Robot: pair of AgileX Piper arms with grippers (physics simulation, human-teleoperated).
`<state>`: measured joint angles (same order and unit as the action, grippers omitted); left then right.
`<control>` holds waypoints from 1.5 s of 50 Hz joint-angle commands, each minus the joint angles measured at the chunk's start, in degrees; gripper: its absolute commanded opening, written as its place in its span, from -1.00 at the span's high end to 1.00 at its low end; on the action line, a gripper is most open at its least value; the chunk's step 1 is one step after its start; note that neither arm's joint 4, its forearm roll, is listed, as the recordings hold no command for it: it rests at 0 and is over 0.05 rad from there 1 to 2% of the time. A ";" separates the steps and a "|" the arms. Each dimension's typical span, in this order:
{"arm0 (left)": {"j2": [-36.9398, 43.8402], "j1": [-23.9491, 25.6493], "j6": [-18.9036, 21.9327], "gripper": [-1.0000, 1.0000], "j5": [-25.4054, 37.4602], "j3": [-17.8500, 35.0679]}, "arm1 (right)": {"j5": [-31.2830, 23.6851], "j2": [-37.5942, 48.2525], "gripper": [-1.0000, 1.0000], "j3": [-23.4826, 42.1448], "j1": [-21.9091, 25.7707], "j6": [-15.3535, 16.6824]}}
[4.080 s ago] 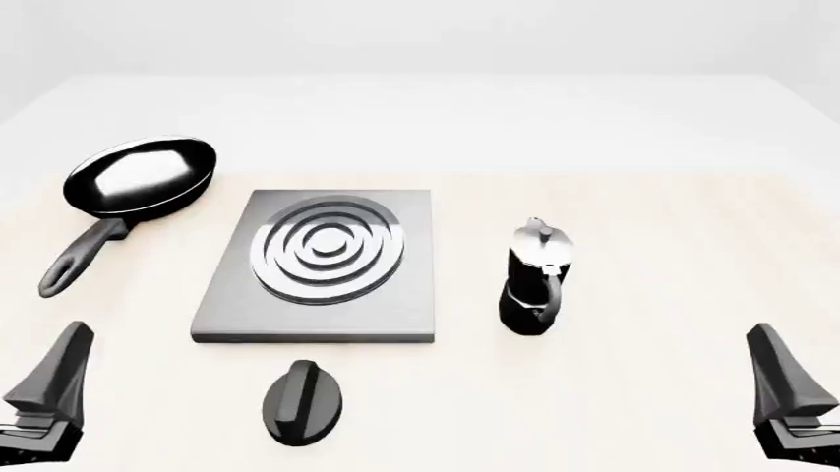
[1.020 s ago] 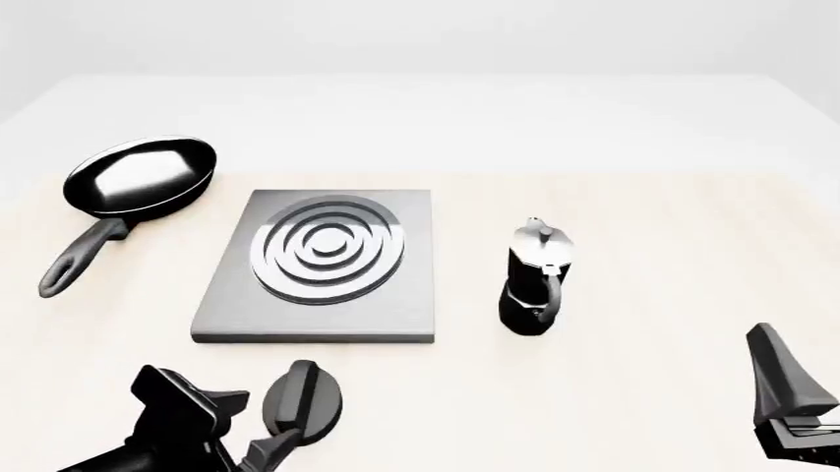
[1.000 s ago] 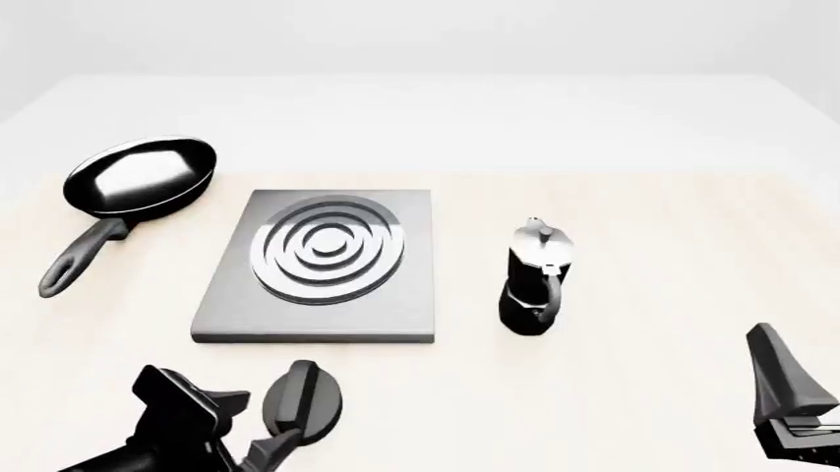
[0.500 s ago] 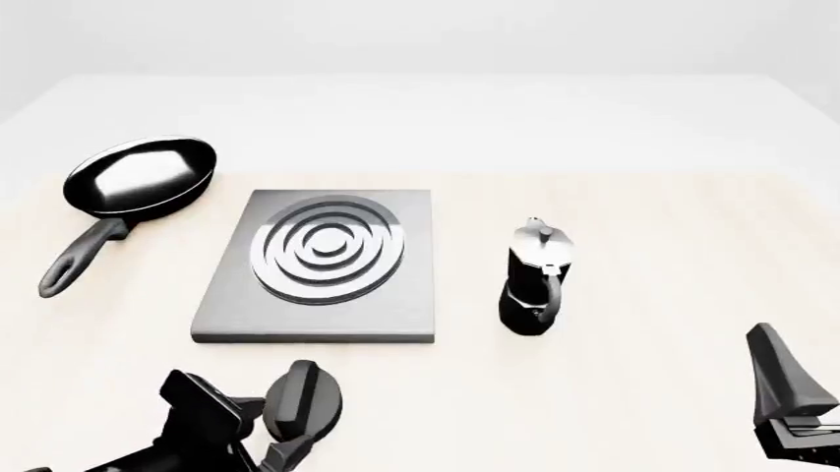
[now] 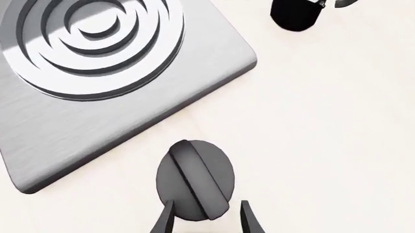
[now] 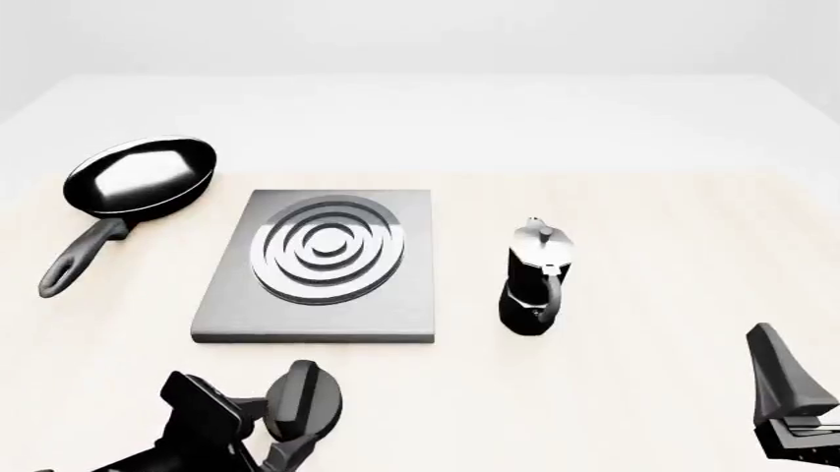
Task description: Turn on the stove and put the frying pan on it.
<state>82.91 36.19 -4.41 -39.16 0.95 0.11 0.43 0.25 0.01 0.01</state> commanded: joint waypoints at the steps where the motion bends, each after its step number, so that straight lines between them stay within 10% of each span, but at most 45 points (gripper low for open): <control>1: 2.32 5.62 -1.46 -1.00 0.18 1.78 | 0.00 0.00 -1.00 0.00 0.00 0.01; 48: -7.60 10.90 -3.39 -1.00 9.27 5.16 | 0.00 0.00 -1.00 0.00 0.00 0.02; 75: -46.78 4.82 3.54 -1.00 44.33 12.40 | 0.00 0.00 -1.00 0.00 0.00 0.00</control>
<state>52.24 44.39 -4.42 -9.04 9.85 0.11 0.43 0.25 0.01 0.02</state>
